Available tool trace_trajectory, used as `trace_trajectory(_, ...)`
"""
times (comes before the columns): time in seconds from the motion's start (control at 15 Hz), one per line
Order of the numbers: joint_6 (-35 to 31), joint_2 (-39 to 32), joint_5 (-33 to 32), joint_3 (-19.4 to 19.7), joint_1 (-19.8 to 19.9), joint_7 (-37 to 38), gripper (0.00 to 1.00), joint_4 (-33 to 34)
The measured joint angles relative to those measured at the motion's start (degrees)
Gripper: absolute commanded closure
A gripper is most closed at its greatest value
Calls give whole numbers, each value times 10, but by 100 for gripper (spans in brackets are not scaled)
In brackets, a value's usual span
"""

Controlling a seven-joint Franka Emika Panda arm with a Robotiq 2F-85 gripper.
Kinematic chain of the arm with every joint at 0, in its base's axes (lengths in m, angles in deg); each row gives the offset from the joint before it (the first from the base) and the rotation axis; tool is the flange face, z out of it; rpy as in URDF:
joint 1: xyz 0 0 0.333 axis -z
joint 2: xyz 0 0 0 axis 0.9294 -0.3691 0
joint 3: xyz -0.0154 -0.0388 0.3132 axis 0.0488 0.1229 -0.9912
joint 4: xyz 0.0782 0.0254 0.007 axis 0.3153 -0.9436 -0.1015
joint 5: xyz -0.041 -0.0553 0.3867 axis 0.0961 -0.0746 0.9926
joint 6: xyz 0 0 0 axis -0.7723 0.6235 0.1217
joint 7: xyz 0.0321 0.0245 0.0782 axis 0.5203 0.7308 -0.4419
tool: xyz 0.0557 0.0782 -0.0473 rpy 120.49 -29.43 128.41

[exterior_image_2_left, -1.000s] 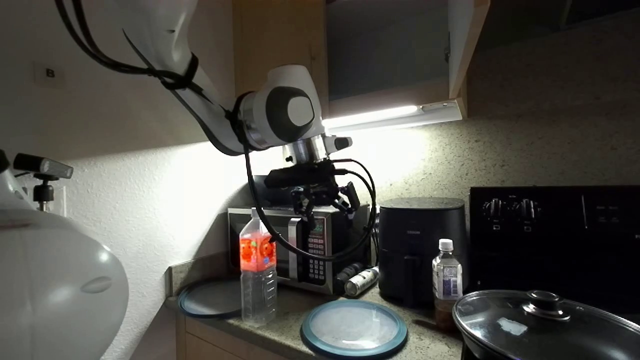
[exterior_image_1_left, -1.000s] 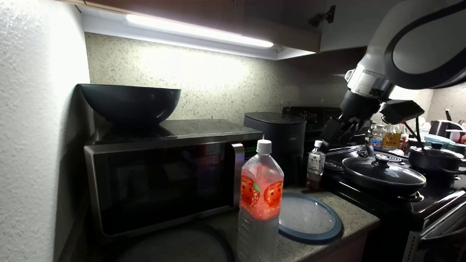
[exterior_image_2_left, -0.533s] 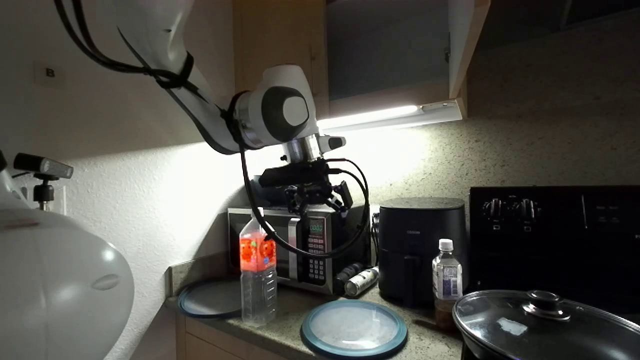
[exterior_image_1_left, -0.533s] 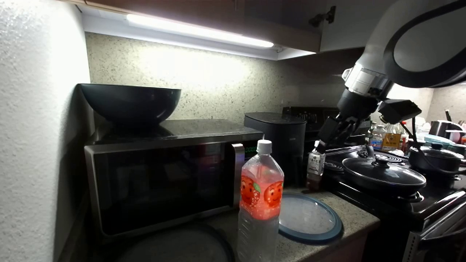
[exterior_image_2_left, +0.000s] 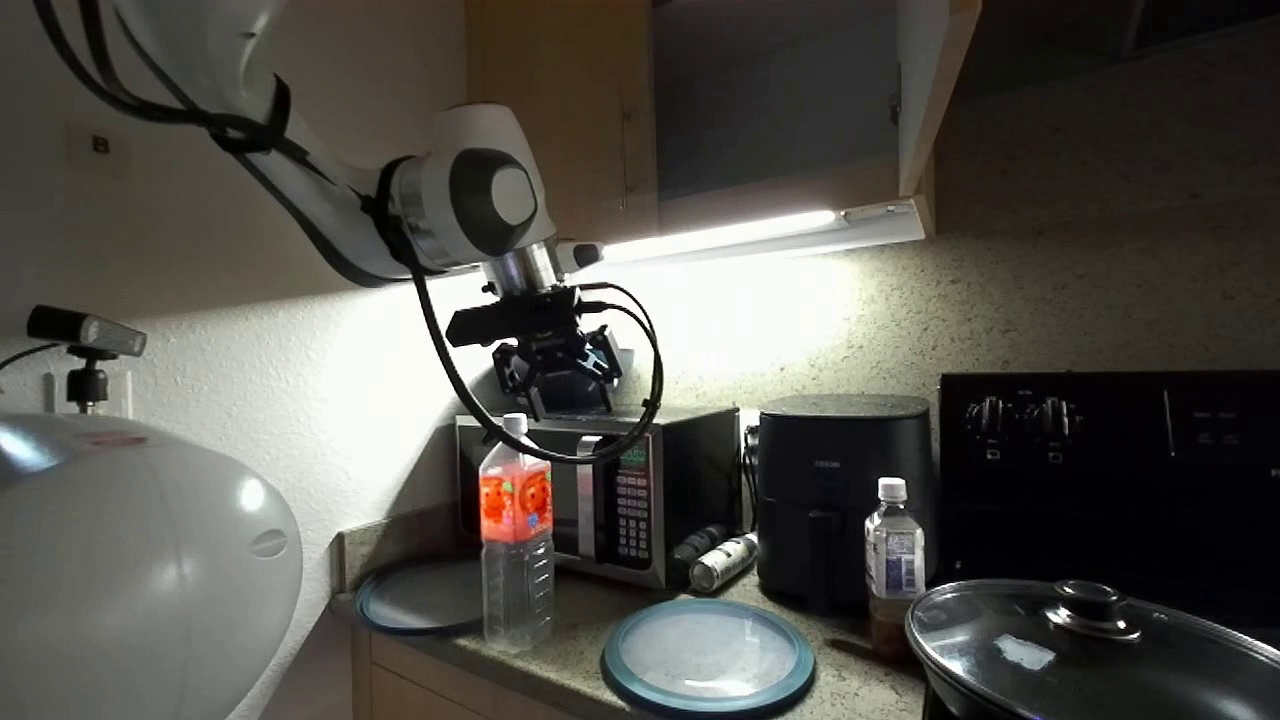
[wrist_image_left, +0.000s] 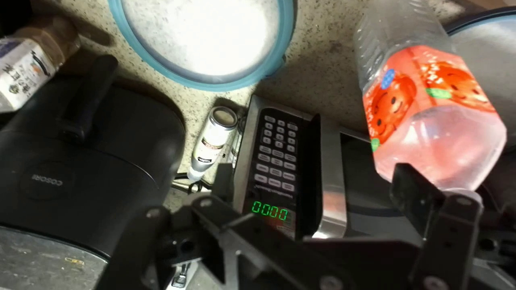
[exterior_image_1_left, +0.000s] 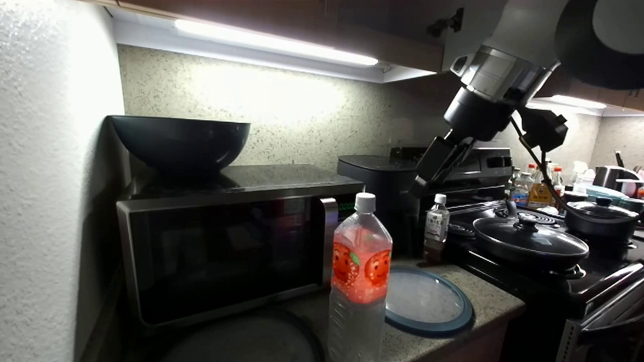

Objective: Put the bottle on the bottom shelf of the open cabinet

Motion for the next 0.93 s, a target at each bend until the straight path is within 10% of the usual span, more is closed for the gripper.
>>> trace_trajectory(0.93, -4, 11, 1, -36, -43, -6, 0, 4)
